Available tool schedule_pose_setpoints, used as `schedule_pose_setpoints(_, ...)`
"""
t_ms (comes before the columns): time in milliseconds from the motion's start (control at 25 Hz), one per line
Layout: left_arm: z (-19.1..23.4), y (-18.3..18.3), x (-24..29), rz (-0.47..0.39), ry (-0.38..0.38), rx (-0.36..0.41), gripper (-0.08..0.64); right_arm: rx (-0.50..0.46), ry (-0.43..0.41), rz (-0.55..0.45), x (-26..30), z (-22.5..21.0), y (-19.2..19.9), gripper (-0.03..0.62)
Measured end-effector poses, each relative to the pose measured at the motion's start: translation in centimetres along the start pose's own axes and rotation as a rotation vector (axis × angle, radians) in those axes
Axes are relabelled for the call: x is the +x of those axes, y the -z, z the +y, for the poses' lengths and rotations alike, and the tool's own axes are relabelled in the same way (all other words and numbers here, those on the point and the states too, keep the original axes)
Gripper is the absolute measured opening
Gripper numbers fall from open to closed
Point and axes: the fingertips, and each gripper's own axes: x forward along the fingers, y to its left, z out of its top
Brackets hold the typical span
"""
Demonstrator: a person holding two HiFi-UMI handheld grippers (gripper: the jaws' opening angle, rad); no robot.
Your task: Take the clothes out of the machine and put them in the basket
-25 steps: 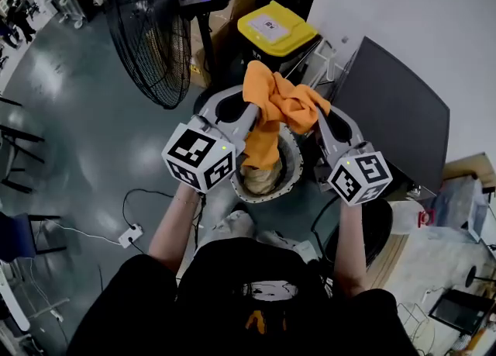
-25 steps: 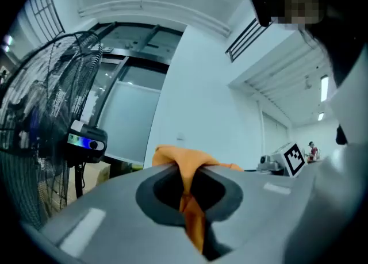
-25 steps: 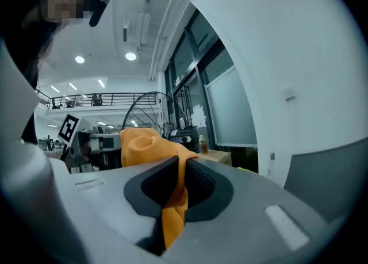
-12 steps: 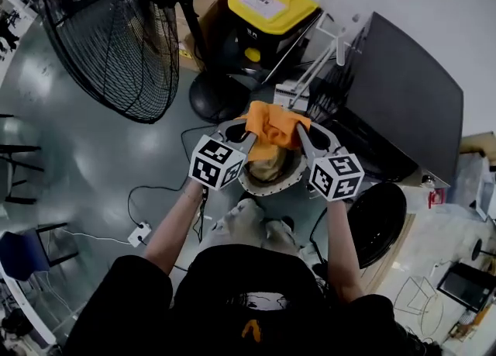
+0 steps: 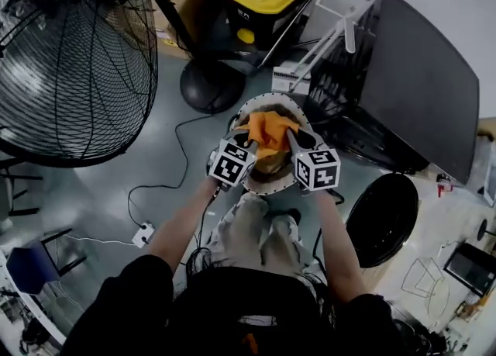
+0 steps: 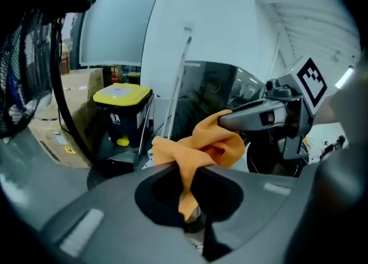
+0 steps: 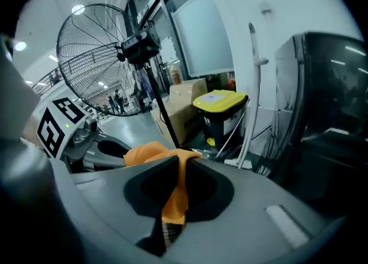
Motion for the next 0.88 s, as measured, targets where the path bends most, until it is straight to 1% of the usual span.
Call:
schedule_pose_setpoints(80,0.5,2.1,2.1,0.059,-0.026,-0.024,0.021,0.030,0.010,0.042,1.5,-0.5,2.1,0.055)
schedule_pose_setpoints(120,0.8,3.2,3.0,0.096,-0.038,-0.037,0.058,0.046,0.009,0.071,2.2,-0.7,3.3,0.064)
schedule_pose_setpoints(200,0.9,5.4,4.1,0.155,-0.051,-0.065,0.145,0.061,-0.003,0.139,3.4,-0.5,5.6,0.177)
schedule_pose_setpoints(240,0.8,6.2,4.4,0.165,-0.051,-0.082,0.187,0.064,-0.009,0.172,3.8,-0.4,6.8,0.214)
schedule_pose_setpoints(280,0.6,6.8,4.6,0.163,-0.048,-0.099,0.201,0.067,-0.014,0.201,4.0,-0.2,7.9,0.227)
schedule_pose_setpoints(440,-0.4,7.8,4.8,0.151,-0.025,-0.147,0.206,0.090,-0.012,0.268,3.8,0.1,11.3,0.257)
schedule_pose_setpoints(600,-0.6,7.7,4.0,0.130,-0.034,-0.181,0.206,0.103,-0.007,0.263,2.9,0.3,12.2,0.258)
schedule_pose_setpoints(760,-0.9,6.8,3.2,0.091,-0.022,-0.205,0.204,0.111,-0.007,0.207,2.1,0.7,10.7,0.255)
schedule_pose_setpoints(880,-1.4,6.2,2.2,0.073,-0.009,-0.204,0.204,0.109,-0.009,0.149,1.0,1.1,9.0,0.249)
